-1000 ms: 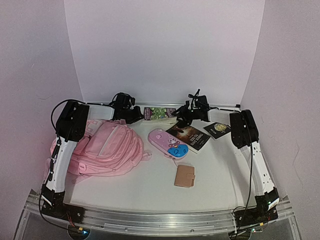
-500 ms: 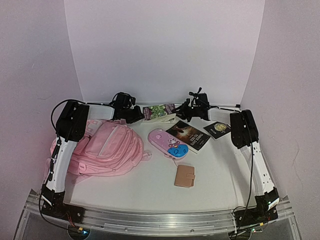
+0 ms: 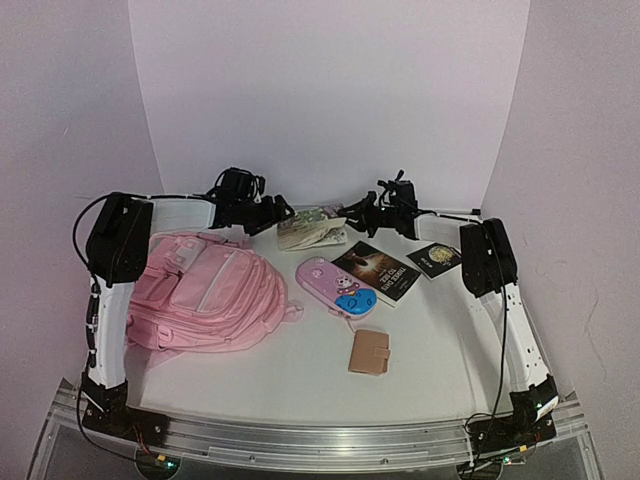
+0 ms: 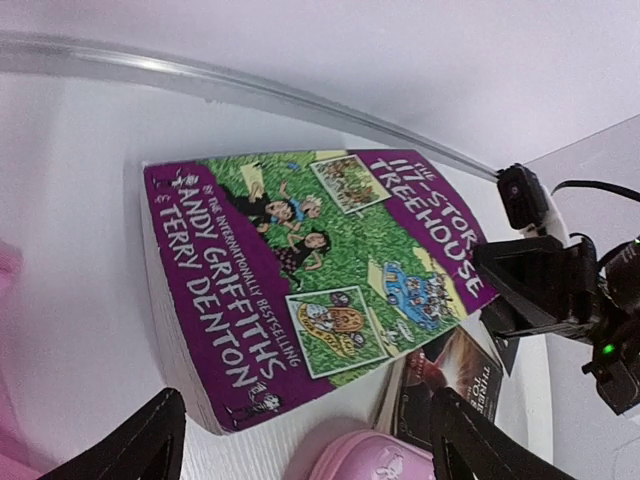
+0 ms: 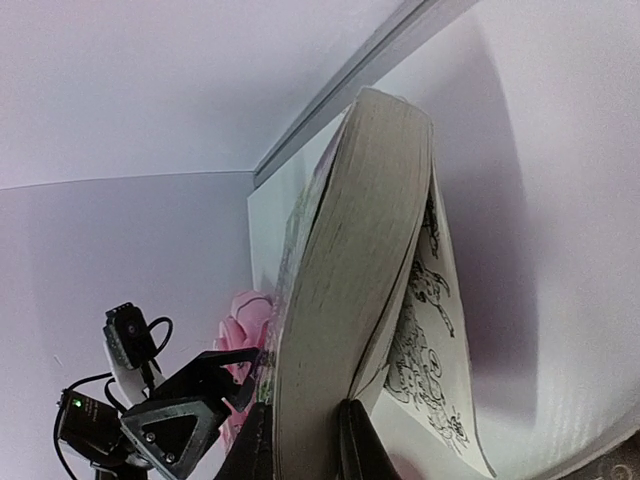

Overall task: Pack the student bag
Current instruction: Pick up the book from the center of the board.

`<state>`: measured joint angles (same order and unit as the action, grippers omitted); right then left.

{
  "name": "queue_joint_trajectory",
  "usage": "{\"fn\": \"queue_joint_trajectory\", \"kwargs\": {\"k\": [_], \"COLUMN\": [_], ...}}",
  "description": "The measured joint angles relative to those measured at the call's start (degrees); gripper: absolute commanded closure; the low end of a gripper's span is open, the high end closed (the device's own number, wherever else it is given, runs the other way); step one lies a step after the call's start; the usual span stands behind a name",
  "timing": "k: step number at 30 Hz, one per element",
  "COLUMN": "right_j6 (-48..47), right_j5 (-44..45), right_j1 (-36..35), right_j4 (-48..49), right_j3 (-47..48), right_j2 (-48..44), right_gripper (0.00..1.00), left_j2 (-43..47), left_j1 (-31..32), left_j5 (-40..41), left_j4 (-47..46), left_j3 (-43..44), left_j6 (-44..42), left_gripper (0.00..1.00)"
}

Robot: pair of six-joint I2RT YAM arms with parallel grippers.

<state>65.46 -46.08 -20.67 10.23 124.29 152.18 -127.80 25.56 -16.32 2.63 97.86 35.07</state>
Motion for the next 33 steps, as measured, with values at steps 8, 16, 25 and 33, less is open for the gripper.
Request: {"fn": "queue_joint_trajectory", "kwargs": {"k": [8, 16, 25, 33], "right_j6": [1.9, -1.4, -4.7, 1.9], "right_j5": [-3.7, -9.3, -18.1, -22.4], "right_j1": [0.1, 0.2, 0.2, 0.2], "right_j4": [4.8, 10.4, 18.3, 29.6], "right_j3": [-1.0, -8.4, -18.2, -23.0], "right_j2": [-5.5, -17.8, -30.7, -34.1], "right_gripper": [1.0, 1.0, 1.0, 1.0], "left_j2": [10.8, 18.4, 27.7, 32.3], "left_j1": [-0.7, -0.9, -0.8, 0.8], "left_j5": [-0.4, -4.7, -15.3, -19.6], "left_j4": [0.4, -0.4, -10.9, -22.9], "left_j3": [-2.5, -10.7, -22.1, -29.7], "left_j6": [-1.1, -1.1, 2.2, 5.2], "left_gripper": [0.0, 0.0, 0.0, 0.0]}}
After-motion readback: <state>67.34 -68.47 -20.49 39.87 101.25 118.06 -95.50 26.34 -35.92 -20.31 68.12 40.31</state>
